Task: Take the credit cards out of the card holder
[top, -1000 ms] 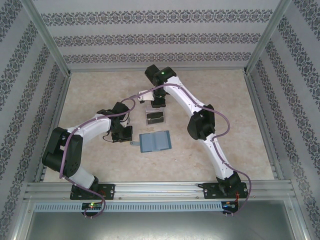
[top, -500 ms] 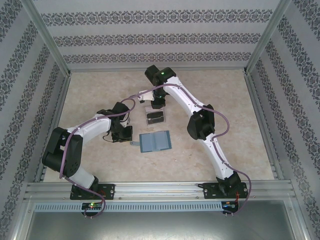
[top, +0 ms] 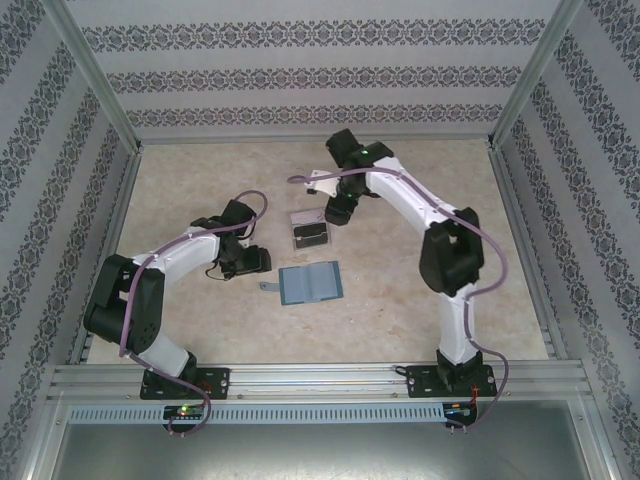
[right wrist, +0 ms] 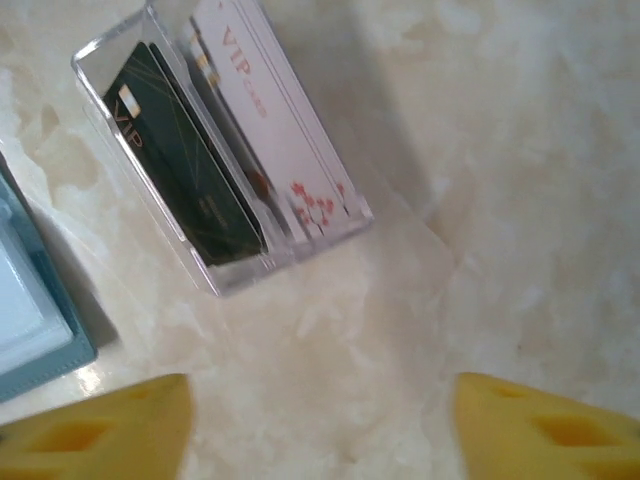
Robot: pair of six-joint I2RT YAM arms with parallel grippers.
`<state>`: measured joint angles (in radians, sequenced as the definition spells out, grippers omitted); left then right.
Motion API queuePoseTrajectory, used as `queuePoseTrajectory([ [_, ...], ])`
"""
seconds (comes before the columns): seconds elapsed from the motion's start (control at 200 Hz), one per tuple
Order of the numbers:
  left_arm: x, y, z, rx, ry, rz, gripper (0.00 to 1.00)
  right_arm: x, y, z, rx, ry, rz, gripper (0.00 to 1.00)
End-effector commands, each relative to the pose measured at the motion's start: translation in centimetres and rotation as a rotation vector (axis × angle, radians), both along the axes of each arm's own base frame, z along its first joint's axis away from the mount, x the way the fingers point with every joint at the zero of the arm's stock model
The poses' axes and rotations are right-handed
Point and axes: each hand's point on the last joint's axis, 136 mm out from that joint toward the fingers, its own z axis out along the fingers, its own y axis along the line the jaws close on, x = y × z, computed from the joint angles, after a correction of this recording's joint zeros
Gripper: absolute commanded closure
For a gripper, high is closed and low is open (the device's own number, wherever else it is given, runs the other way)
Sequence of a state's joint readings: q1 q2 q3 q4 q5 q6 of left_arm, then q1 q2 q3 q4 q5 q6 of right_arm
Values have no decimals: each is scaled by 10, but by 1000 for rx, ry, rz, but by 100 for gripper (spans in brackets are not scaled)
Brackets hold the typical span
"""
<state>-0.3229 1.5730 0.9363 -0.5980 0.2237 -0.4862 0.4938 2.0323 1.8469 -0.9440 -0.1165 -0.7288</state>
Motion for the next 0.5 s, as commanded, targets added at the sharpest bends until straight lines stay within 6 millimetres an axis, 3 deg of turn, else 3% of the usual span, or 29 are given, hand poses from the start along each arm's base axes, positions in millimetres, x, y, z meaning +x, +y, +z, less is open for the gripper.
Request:
queuePoseTrajectory([
  [0.0,25,11,16,39,-104,26,12,8,0,17,115,-92,-105,18],
  [0.06,30,16,17,56,-117,33,5,1,-10,14,123,-91,-146,12],
  [0.075,32,17,17,61,-120,35,3,-1,-13,13,122,-93,-156,4],
  [0.09,33,18,18,67,-123,37,1,-2,-16,13,123,-96,-170,2],
  [0.29,57,52,34,209,-210,96,0,-18,-56,-5,117,-136,-363,2],
  [0.495,84,92,55,411,-353,139,0,-13,-109,-16,149,-251,-618,2],
])
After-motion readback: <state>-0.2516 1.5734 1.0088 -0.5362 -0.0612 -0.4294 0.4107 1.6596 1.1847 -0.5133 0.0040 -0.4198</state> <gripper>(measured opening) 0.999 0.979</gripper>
